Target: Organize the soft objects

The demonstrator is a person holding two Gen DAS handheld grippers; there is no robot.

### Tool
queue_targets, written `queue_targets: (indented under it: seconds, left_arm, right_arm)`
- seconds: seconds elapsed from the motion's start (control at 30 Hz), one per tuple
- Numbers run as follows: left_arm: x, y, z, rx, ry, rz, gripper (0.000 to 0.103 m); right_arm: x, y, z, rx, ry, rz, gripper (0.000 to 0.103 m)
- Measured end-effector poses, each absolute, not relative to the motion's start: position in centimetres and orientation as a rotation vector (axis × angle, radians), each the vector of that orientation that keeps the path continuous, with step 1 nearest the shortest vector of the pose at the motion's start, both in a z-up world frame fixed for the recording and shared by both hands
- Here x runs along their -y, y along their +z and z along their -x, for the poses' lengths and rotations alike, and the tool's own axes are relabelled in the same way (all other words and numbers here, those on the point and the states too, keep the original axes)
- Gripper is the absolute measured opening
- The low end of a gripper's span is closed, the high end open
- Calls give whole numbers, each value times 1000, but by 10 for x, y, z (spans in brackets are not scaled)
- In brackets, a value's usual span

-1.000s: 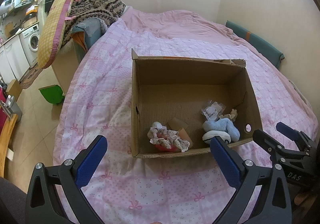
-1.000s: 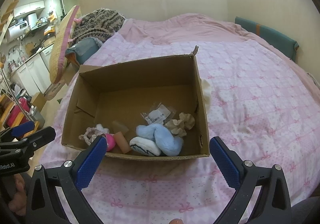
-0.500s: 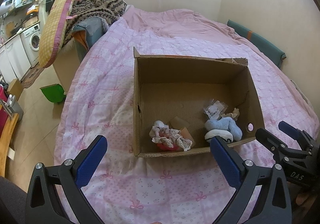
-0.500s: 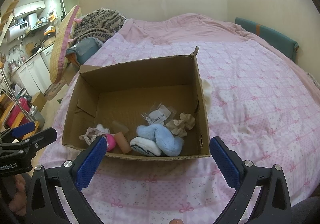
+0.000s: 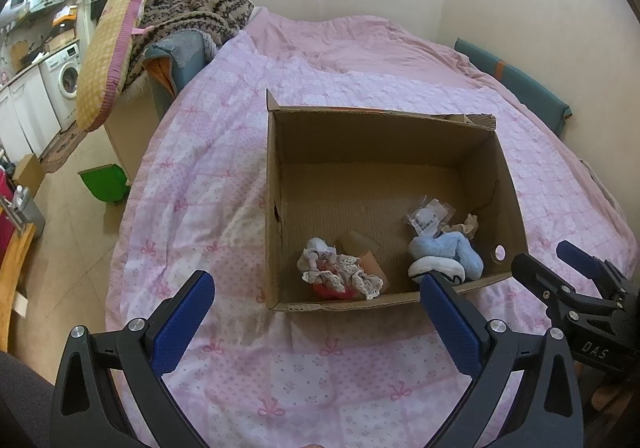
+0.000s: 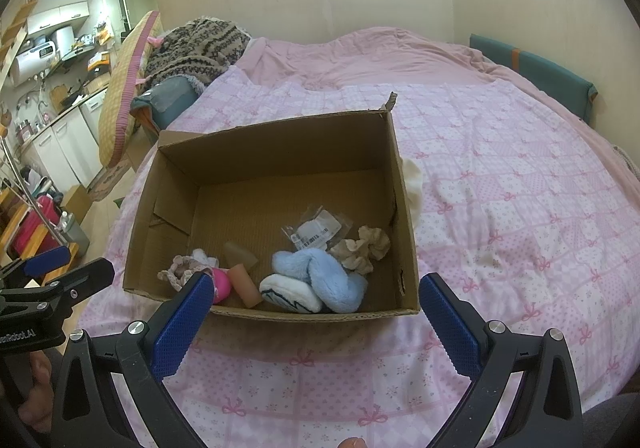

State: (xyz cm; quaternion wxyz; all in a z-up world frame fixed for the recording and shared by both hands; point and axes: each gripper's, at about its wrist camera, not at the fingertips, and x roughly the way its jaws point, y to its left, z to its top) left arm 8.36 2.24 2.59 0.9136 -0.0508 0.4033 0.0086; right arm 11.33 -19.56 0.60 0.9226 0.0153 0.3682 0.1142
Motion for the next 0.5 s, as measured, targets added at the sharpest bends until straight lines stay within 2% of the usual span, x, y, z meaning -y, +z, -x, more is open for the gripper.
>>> queue_targets:
  seconds: [0.5]
  left_arm:
    - [-19,28,-82,-822,12,100,103]
  right_arm:
    - [195,6,-113,-752,232,-30,103]
